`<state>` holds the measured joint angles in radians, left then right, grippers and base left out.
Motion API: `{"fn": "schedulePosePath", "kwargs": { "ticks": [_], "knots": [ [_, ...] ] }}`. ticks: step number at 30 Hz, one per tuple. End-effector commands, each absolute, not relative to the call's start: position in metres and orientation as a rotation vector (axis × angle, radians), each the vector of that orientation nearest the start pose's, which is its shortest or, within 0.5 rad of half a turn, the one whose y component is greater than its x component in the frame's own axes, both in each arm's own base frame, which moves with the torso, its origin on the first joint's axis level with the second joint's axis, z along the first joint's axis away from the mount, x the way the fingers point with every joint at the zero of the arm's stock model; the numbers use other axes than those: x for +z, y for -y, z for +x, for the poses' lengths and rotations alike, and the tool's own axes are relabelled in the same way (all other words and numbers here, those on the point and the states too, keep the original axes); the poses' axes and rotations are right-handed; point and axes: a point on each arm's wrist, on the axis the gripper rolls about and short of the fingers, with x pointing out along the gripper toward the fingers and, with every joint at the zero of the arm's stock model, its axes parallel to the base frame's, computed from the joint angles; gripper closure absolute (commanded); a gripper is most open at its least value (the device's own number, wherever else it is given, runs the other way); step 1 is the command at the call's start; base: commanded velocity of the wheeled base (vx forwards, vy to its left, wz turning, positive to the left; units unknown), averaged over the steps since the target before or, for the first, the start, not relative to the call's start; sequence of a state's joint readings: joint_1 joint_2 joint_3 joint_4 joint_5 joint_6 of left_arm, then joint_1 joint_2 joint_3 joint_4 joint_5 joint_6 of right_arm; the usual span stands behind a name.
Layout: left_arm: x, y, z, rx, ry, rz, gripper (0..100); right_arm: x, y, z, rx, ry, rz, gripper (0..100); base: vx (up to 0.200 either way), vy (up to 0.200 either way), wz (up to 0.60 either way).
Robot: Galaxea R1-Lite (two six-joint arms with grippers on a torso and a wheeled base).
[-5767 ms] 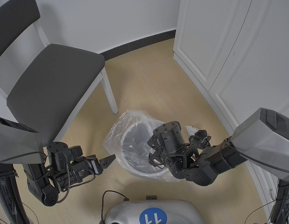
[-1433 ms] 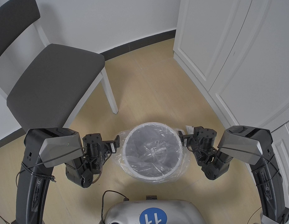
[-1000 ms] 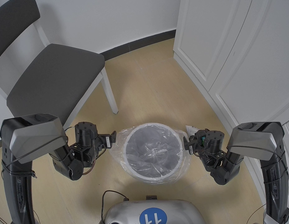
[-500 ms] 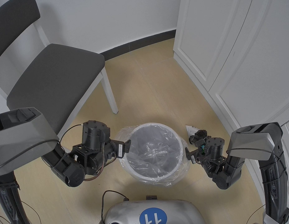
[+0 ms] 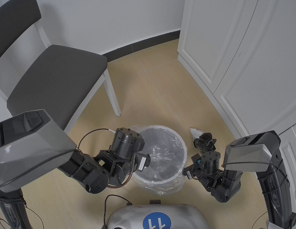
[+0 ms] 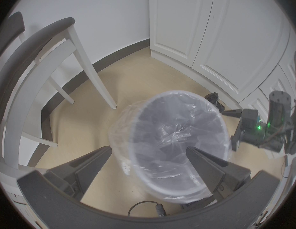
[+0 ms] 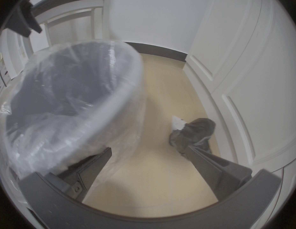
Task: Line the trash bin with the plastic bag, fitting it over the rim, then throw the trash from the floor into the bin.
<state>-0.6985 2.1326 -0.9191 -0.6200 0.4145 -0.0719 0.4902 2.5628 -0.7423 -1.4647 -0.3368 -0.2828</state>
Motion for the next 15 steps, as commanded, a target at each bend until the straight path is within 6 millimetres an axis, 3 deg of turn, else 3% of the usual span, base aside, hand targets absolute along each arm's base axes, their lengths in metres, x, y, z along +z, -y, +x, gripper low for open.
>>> {"fn": "schedulePosePath", "kwargs": {
  "ticks": [1, 6, 8, 9, 10, 15],
  "knots": [
    [0.051, 0.249, 0.300, -0.247, -0.513, 0.261, 0, -0.067, -0.189, 0.322, 0.254, -0.316, -0.421, 0, 0.000, 0.000, 0.00],
    [0.039, 0.258, 0.309, -0.176, -0.499, 0.288, 0, -0.057, -0.185, 0.319, 0.245, -0.305, -0.416, 0, 0.000, 0.000, 0.00],
    [0.038, 0.261, 0.309, -0.172, -0.504, 0.302, 0, -0.037, -0.178, 0.311, 0.244, -0.286, -0.413, 0, 0.000, 0.000, 0.00],
    [0.038, 0.261, 0.309, -0.172, -0.504, 0.302, 0, -0.037, -0.178, 0.311, 0.244, -0.286, -0.413, 0, 0.000, 0.000, 0.00],
    [0.037, 0.261, 0.307, -0.171, -0.522, 0.317, 0, -0.019, -0.175, 0.304, 0.248, -0.264, -0.411, 0, 0.000, 0.000, 0.00],
    [0.034, 0.259, 0.311, -0.140, -0.541, 0.338, 0, 0.013, -0.162, 0.284, 0.294, -0.234, -0.416, 0, 0.000, 0.000, 0.00]
  ]
}}
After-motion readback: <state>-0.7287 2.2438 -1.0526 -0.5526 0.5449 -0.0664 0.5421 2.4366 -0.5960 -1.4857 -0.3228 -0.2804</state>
